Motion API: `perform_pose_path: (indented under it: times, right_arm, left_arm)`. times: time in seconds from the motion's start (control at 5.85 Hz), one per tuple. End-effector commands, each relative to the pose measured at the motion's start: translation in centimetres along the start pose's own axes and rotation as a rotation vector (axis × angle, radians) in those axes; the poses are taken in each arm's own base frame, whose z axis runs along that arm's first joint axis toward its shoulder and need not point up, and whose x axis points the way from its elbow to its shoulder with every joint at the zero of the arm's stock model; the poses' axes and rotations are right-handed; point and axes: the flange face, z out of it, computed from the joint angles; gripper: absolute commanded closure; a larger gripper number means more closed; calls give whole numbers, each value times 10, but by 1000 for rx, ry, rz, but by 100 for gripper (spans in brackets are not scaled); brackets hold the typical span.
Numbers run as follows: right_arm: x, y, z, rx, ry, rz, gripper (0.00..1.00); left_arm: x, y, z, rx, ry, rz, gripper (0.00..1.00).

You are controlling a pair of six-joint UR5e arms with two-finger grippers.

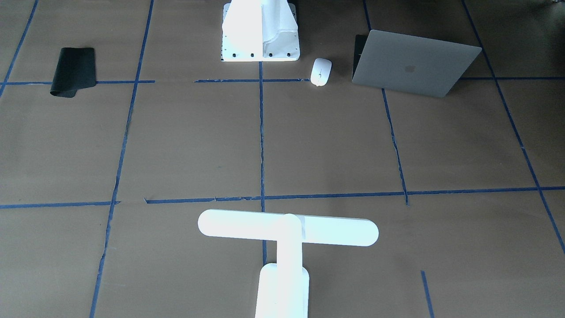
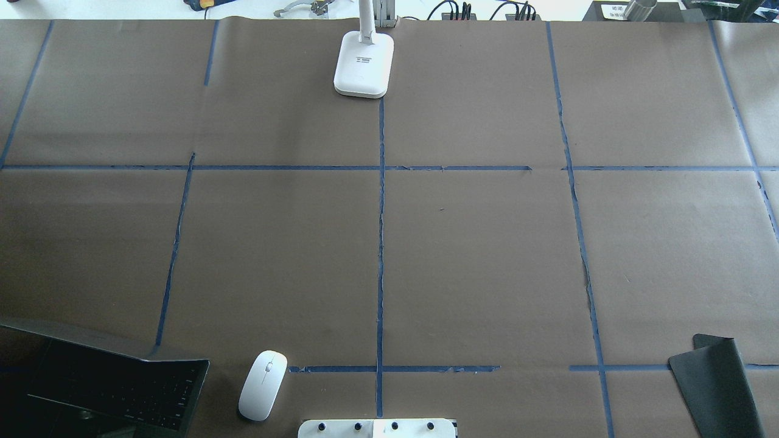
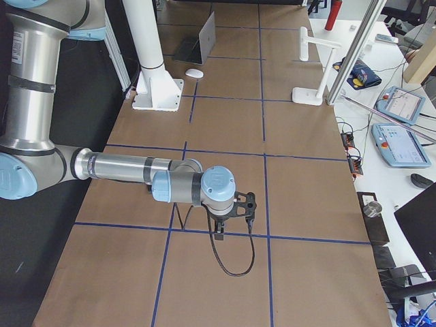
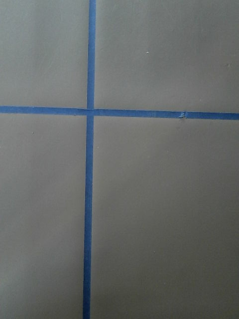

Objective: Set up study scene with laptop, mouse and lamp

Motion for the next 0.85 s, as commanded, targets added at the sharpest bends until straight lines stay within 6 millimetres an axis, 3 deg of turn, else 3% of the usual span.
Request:
perform_pose_path:
  times: [0.0, 0.68]
  right_arm:
    - [1, 0, 0, 0, 0, 0, 0]
    - [1, 0, 0, 0, 0, -2, 0]
  left_arm:
    - [-2, 2, 2, -4, -1, -3, 0]
    - [-4, 1, 3, -6, 1, -4, 0]
